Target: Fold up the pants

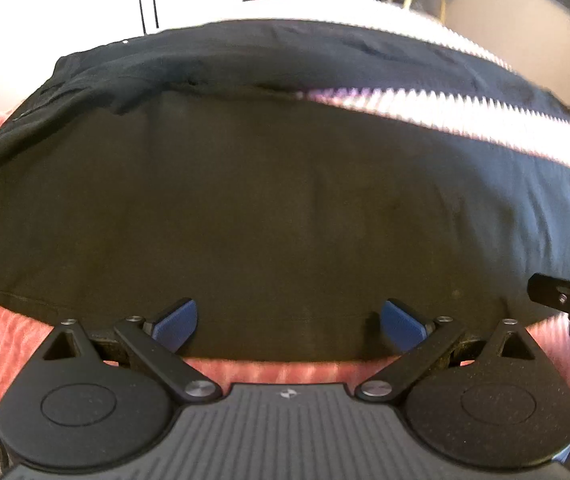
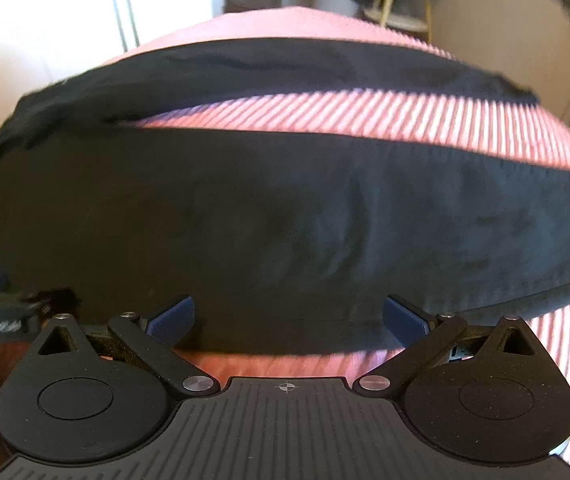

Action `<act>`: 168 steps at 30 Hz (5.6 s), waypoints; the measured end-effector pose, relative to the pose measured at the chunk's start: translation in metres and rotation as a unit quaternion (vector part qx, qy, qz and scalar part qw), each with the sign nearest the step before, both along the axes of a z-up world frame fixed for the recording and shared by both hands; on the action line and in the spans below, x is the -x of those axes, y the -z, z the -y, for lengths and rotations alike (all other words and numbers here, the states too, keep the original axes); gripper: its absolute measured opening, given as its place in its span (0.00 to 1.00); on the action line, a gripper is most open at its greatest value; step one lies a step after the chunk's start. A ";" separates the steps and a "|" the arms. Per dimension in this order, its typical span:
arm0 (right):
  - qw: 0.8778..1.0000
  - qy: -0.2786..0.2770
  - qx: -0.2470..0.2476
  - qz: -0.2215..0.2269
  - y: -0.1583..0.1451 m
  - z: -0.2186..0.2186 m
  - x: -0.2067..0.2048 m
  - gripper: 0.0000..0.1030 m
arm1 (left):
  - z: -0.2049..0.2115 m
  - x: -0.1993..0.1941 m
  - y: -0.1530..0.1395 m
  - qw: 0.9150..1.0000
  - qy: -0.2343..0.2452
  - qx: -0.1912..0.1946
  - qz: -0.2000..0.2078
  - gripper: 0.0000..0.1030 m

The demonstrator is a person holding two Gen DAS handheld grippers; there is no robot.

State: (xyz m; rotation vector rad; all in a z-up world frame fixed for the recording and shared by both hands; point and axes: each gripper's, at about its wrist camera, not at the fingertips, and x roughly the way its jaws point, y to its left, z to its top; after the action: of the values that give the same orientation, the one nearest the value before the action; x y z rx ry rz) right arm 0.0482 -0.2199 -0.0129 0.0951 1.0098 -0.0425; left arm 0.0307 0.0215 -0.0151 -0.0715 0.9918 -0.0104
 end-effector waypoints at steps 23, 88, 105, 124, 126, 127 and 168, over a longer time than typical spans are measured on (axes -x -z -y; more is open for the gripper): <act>0.968 0.228 -0.103 0.013 -0.014 0.125 -0.319 0.85 | -0.098 -0.119 0.034 0.956 -0.237 -0.131 0.114 0.96; 0.922 0.318 -0.189 0.119 0.017 0.162 -0.124 0.03 | -0.065 -0.093 0.025 0.933 -0.269 -0.073 0.227 0.96; 0.950 0.134 0.210 0.191 0.031 0.098 -0.144 0.62 | -0.100 -0.215 -0.039 0.955 -0.154 0.182 0.175 0.96; 0.923 0.277 -0.082 0.255 0.041 0.188 -0.118 0.08 | -0.104 -0.339 0.014 0.926 -0.197 0.317 0.060 0.07; 0.907 0.293 -0.120 0.277 0.029 0.202 -0.104 0.07 | -0.105 -0.317 0.000 0.926 -0.183 0.318 0.091 0.07; 0.896 0.304 -0.145 0.288 0.021 0.210 -0.095 0.07 | -0.105 -0.299 -0.012 0.927 -0.172 0.313 0.111 0.07; 0.886 0.400 -0.150 0.181 0.017 0.322 0.037 0.33 | -0.267 0.044 -0.079 0.927 -0.317 0.115 0.168 0.96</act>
State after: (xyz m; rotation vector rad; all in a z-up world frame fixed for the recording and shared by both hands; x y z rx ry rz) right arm 0.0116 -0.5421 -0.0299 0.7774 0.5377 -0.6059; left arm -0.0131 0.2883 0.0642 -0.5866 0.5851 0.4424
